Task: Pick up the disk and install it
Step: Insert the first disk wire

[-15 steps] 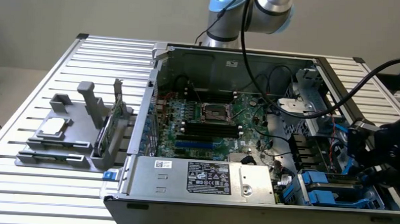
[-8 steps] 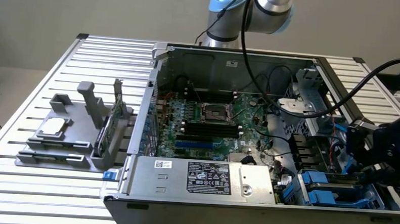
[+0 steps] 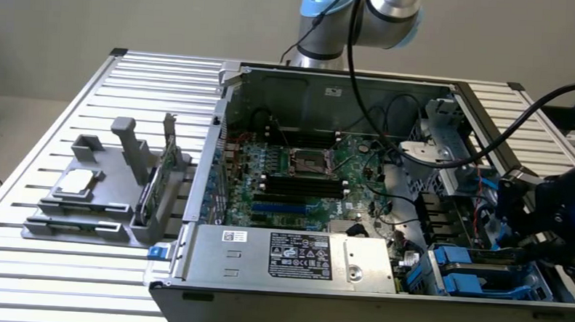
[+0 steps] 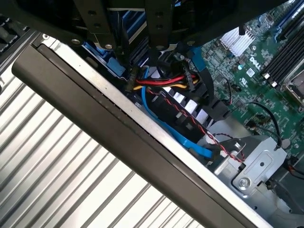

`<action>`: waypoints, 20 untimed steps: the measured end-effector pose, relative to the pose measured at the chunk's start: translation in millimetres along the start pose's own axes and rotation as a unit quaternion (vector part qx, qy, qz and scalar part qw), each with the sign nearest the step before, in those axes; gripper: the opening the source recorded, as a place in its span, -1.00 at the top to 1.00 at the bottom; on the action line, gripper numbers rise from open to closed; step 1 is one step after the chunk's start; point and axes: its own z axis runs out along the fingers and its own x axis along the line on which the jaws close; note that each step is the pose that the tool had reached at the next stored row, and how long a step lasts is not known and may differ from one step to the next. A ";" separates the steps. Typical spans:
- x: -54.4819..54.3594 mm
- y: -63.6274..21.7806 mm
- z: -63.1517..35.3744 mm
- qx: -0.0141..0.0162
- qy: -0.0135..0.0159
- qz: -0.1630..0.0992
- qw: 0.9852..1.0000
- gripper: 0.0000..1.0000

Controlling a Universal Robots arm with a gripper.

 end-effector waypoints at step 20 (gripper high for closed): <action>0.8 4.7 3.9 -0.007 0.002 0.029 1.000 0.38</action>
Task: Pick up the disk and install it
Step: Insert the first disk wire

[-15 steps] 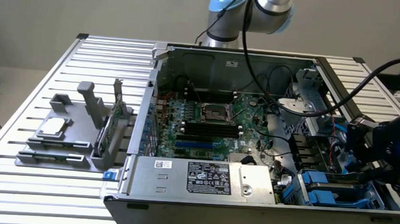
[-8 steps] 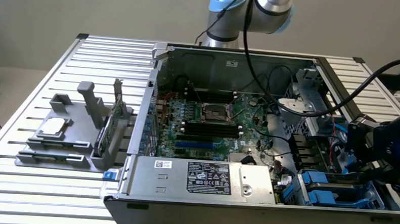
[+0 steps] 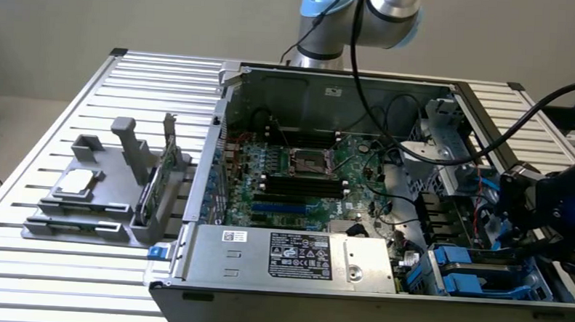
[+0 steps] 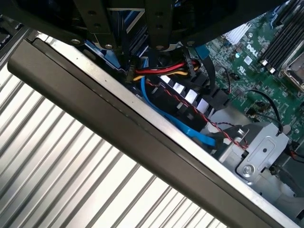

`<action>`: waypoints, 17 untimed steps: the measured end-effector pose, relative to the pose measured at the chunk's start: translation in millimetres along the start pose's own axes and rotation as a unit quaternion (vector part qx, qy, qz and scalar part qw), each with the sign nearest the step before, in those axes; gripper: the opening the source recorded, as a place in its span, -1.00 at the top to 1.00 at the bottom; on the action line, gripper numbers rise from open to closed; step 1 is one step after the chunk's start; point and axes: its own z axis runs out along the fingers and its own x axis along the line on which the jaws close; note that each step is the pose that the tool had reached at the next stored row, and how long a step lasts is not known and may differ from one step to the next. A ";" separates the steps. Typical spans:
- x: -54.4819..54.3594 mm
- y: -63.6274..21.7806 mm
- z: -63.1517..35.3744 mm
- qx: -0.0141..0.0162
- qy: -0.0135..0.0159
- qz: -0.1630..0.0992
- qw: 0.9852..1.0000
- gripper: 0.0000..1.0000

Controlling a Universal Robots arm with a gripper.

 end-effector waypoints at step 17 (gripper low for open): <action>2.7 4.4 1.5 0.000 -0.002 0.017 1.000 0.66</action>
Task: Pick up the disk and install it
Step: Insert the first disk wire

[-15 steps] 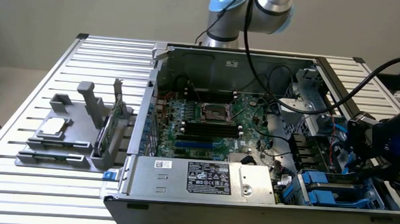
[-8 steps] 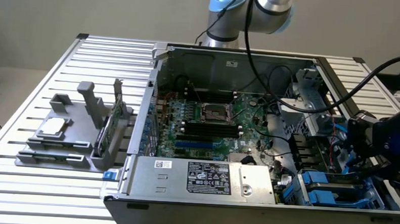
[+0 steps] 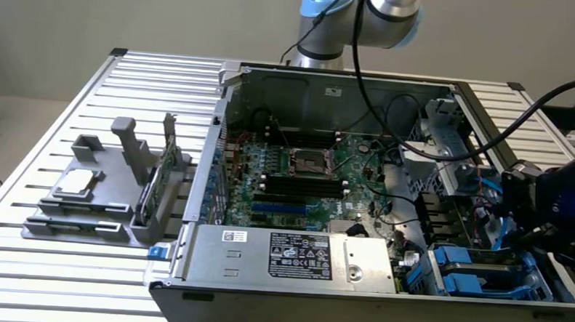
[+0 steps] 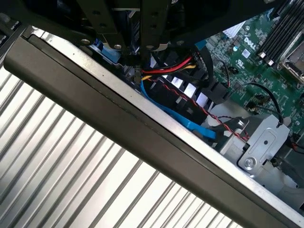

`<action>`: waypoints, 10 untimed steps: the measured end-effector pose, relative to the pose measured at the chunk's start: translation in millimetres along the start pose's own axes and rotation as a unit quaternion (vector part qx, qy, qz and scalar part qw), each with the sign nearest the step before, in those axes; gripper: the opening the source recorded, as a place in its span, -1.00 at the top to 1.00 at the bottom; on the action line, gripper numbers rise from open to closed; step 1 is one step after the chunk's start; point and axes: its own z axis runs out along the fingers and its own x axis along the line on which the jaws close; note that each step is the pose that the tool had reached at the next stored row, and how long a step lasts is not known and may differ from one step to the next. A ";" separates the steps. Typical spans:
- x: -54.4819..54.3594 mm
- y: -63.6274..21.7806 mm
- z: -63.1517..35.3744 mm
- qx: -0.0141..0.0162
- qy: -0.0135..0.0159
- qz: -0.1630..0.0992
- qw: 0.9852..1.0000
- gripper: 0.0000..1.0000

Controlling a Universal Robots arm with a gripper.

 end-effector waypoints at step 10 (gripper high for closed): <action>2.1 0.9 -0.1 0.002 0.001 0.004 1.000 0.66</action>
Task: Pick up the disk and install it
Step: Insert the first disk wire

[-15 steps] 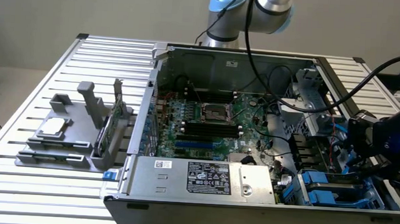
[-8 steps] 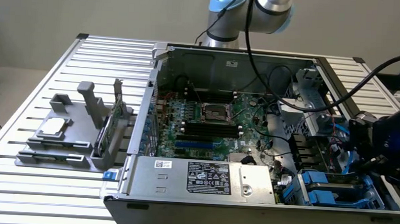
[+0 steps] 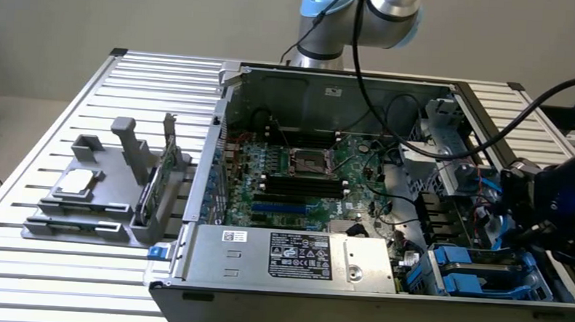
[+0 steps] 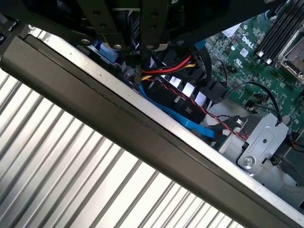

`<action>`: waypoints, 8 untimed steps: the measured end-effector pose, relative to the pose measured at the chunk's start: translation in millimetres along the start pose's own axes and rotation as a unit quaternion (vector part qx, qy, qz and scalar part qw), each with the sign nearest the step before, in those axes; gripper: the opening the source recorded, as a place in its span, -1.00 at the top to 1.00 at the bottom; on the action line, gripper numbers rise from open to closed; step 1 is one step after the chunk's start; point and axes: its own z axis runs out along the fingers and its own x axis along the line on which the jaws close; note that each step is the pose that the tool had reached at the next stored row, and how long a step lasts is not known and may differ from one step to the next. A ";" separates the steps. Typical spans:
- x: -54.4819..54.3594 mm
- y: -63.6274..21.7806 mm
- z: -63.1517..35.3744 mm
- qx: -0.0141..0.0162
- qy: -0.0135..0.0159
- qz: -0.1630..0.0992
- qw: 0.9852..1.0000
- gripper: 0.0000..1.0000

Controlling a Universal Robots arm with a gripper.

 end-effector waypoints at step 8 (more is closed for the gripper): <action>4.8 -6.4 -1.6 0.010 0.007 0.003 1.000 0.66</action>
